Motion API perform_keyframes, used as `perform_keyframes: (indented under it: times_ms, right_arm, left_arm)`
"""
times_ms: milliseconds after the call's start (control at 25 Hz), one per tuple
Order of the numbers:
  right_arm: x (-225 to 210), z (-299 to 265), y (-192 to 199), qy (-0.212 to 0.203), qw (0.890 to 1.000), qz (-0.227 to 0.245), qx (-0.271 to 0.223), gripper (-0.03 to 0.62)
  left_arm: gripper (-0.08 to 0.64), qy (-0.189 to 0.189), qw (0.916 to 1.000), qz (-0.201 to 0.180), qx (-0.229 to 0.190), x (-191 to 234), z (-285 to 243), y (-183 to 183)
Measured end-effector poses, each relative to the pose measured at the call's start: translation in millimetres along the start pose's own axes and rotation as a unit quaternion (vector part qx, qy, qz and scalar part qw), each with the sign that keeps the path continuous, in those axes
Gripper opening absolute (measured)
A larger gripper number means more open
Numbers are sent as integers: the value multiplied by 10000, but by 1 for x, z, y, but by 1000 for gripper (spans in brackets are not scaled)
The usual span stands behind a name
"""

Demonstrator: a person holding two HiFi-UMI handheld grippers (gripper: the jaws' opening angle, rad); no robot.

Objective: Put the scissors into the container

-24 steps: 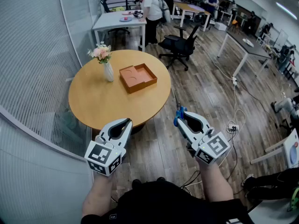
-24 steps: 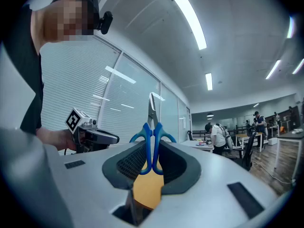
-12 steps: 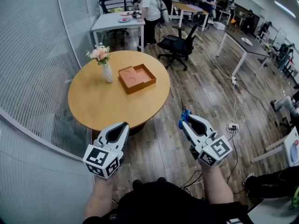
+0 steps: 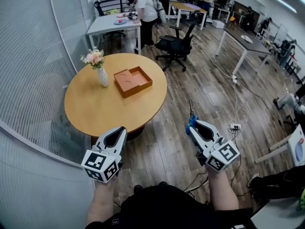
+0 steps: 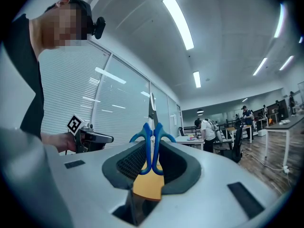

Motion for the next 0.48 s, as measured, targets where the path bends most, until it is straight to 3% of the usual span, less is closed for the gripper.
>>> perform_keyframes:
  times_ms: [480]
  right_arm:
    - [-30, 25, 2, -13, 9993, -309, -187, 98]
  left_arm:
    - [29, 414, 9988, -257, 104, -58, -49, -11]
Point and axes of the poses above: the fingertips, and each gripper's own axes: z backward along the fingers, x to its left, y out of its underside, the point moved 1 cm from there along z, backward along the fingers, and after that the axes turned 3 degrees about -x, right-handed, at the moved point
